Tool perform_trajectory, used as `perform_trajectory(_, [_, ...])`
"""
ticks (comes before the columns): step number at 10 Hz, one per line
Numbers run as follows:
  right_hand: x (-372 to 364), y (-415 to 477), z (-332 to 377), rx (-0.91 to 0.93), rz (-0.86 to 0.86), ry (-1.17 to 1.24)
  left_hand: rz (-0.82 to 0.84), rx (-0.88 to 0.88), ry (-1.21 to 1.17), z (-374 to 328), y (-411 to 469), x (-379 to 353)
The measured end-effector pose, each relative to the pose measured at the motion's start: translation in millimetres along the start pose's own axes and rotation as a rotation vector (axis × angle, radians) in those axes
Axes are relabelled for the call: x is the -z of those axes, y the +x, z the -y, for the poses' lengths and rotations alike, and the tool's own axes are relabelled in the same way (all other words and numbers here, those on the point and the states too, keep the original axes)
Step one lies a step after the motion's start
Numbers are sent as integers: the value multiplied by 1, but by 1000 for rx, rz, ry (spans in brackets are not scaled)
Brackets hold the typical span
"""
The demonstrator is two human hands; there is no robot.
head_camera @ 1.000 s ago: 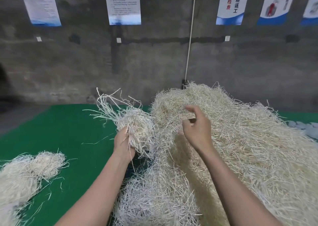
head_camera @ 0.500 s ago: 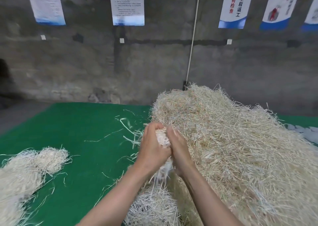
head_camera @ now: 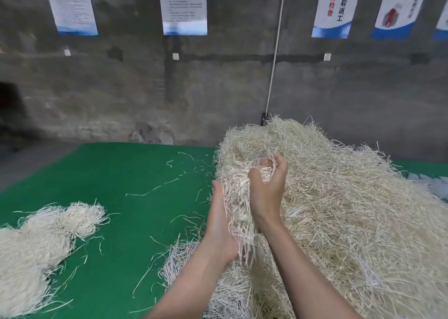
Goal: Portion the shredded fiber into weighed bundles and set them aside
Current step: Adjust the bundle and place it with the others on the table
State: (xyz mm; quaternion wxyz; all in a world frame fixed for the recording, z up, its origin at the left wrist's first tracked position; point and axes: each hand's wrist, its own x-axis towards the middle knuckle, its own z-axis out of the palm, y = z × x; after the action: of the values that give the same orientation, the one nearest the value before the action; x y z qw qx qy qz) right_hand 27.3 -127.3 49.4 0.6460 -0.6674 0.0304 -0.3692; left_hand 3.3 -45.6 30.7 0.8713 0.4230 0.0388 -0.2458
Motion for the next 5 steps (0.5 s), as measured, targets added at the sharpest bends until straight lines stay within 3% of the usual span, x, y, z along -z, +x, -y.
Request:
perform_trajectory(1, [10, -21, -15, 112, 401, -336, -20, -96, -277, -13, 14, 6])
perform_trajectory(2, [7, -52, -23, 248, 699, -410, -220, -210, -156, -16, 24, 17])
perform_trajectory(3, [7, -26, -9, 31, 570, -392, -267, -191, 167, 5, 13, 12])
perform_trajectory(4, [13, -28, -7, 8, 565, -382, -184, -141, 14, -6, 6, 11])
perform_trajectory(5, [6, -71, -13, 205, 706, -402, -342, -128, 21, -5, 4, 18])
